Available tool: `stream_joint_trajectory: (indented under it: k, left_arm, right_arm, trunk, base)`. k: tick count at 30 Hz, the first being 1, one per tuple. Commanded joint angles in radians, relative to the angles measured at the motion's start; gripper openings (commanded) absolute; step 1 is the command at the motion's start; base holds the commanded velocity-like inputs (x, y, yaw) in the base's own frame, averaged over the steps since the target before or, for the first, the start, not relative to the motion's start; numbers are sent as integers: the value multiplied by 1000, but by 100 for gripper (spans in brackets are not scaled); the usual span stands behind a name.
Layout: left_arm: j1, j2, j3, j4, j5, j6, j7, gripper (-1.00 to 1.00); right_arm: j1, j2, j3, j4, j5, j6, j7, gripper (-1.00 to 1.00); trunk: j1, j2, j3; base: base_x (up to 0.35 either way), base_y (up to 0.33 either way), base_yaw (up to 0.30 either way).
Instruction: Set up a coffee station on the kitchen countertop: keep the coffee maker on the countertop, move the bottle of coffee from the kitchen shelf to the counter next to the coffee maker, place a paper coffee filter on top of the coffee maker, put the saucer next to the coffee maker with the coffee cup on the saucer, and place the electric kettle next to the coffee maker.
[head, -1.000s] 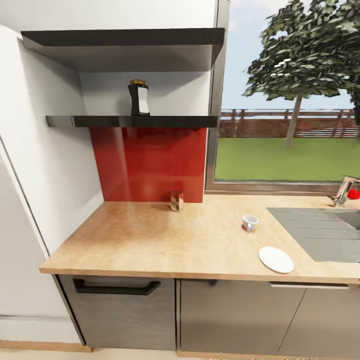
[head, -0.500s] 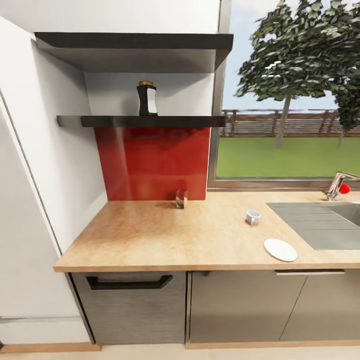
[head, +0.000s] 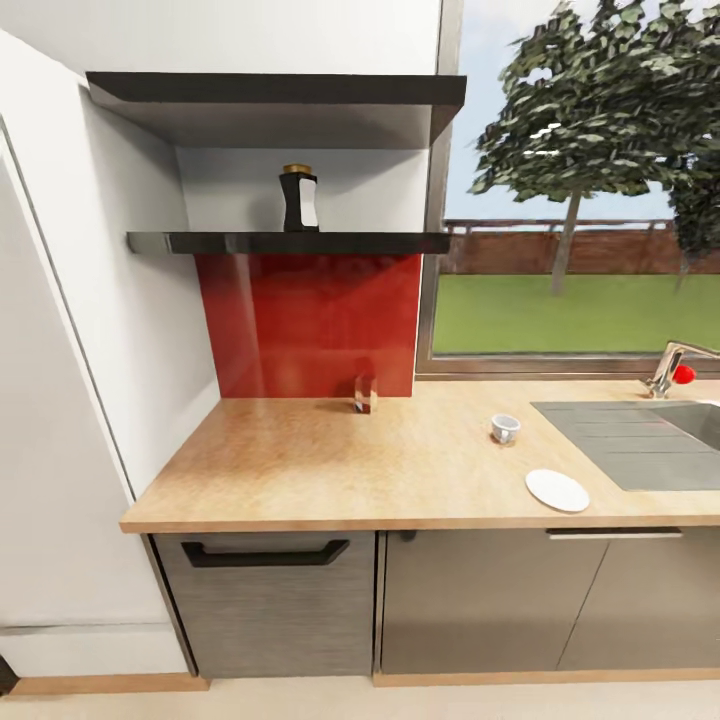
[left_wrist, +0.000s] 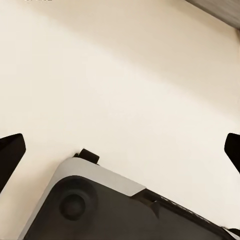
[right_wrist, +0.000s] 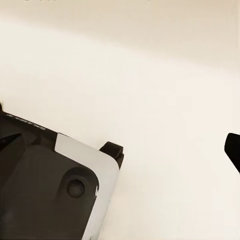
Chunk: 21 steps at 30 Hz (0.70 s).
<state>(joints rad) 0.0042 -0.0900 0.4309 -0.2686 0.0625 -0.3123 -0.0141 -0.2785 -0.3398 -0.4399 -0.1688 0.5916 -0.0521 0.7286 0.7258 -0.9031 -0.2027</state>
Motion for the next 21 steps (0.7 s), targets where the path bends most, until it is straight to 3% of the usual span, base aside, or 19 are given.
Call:
stream_joint_trajectory:
  k: [1,5,6,8,10,11,12,16,17,21]
  left_arm:
    - [0,0,-1,-2,7,-1,-2,100]
    - [0,3,-6,-9,6,-1,-4,100]
    - [0,7,-9,-119,4,29,-9,100]
    - [0,8,-11,-213,2,103,-25,100]
    - [0,13,-23,-410,0,303,-146,100]
    - [0,13,-31,-452,0,349,-183,100]
    - [0,14,-54,-538,-1,441,-258,100]
    - [0,16,-118,-701,-1,603,-392,100]
    - [0,15,-157,-774,0,668,-448,100]
    - [0,13,-244,-917,3,780,-532,100]
  right_arm:
    - [-1,0,-7,0,10,-5,3,100]
    - [-1,-2,-7,-1,10,-6,3,100]
    - [-1,0,-7,0,10,-6,2,100]
    - [-1,0,-7,1,11,-6,2,100]
    - [-1,1,-7,1,11,-6,3,100]
    - [-1,1,-7,1,11,-6,3,100]
    - [-1,1,-7,2,11,-6,3,100]
    - [-1,0,-7,1,11,-6,3,100]
    - [-1,0,-7,1,11,-6,2,100]
    - [-1,-1,-7,0,11,-6,2,100]
  trunk:
    - [0,-1,-1]
    - [0,-1,-1]
    - [0,-1,-1]
    - [0,-1,-1]
    - [0,-1,-1]
    - [0,-1,-1]
    - [0,-1,-1]
    - [0,-1,-1]
    - [0,-1,-1]
    - [0,-1,-1]
  base:
    - [-4,0,0]
    - [-2,0,0]
    - [0,0,0]
    - [0,0,0]
    - [0,0,0]
    - [0,0,0]
    - [0,0,0]
    - [0,0,0]
    - [0,0,0]
    - [0,0,0]
